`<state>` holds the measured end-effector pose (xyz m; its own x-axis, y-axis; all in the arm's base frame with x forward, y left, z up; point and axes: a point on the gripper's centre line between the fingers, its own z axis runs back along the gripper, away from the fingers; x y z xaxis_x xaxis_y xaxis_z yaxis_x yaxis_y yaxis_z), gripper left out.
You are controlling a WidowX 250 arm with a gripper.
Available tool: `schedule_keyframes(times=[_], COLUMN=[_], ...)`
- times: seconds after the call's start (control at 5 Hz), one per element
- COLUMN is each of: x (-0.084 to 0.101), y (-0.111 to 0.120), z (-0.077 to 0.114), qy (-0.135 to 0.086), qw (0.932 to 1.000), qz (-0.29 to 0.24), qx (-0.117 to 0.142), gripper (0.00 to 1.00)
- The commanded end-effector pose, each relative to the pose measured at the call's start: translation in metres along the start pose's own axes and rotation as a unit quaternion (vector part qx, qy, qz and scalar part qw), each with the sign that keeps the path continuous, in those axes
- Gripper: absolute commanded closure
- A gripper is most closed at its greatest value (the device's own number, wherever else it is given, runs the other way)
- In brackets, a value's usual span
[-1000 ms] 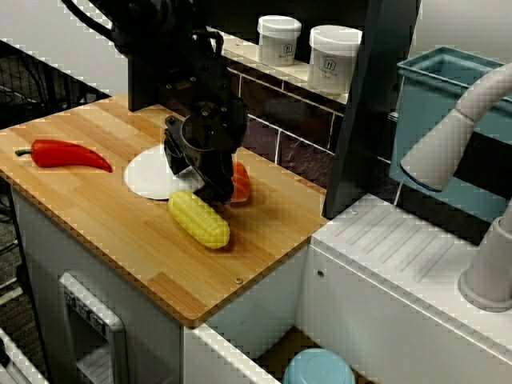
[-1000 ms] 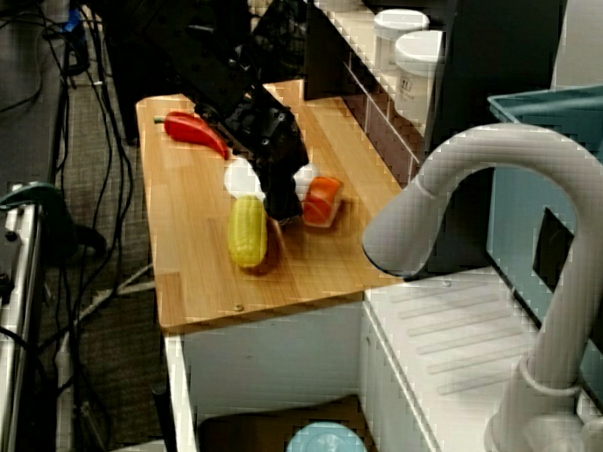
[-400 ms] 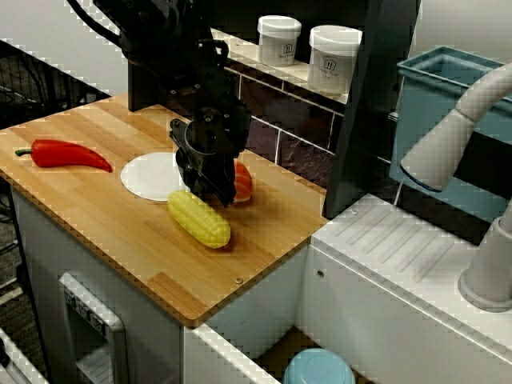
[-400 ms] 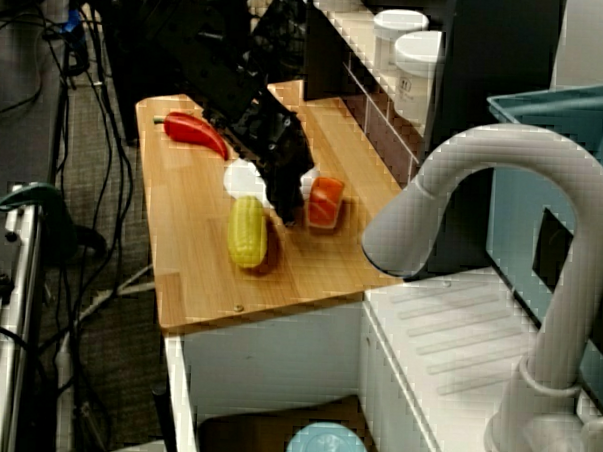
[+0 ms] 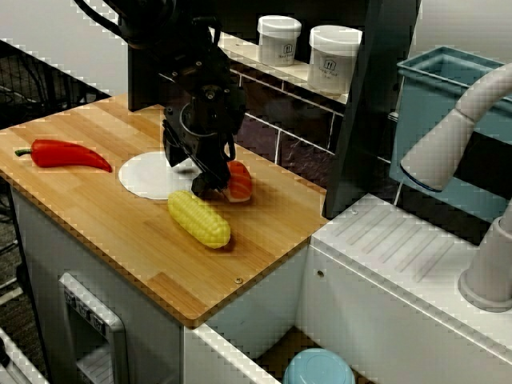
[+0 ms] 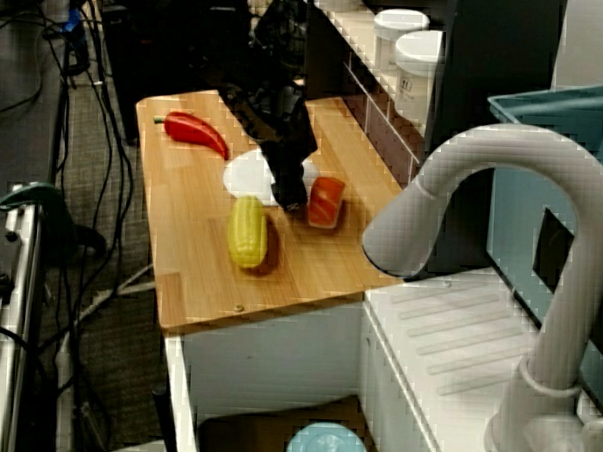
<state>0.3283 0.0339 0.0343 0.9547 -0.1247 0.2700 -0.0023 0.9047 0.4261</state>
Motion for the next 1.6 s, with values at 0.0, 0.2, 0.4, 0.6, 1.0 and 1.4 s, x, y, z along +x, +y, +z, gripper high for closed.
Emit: schedule_keyframes(times=[0.0, 0.2, 0.4, 0.6, 1.0, 1.4], x=[0.015, 0.016, 0.016, 0.017, 0.033, 0.038], y=[0.033, 0.043, 0.056, 0.059, 0.045, 0.026], z=[0.021, 0.032, 0.042, 0.047, 0.048, 0.058], qy=[-0.015, -0.029, -0.051, -0.086, -0.141, -0.166], qw=[0.9992, 0.9982, 0.9940, 0.9838, 0.9135, 0.7974], qz=[0.029, 0.002, -0.033, -0.107, -0.327, -0.506], qx=[-0.025, -0.053, -0.091, -0.115, -0.196, -0.285], gripper=[0.00, 0.00, 0.00, 0.00, 0.00, 0.00])
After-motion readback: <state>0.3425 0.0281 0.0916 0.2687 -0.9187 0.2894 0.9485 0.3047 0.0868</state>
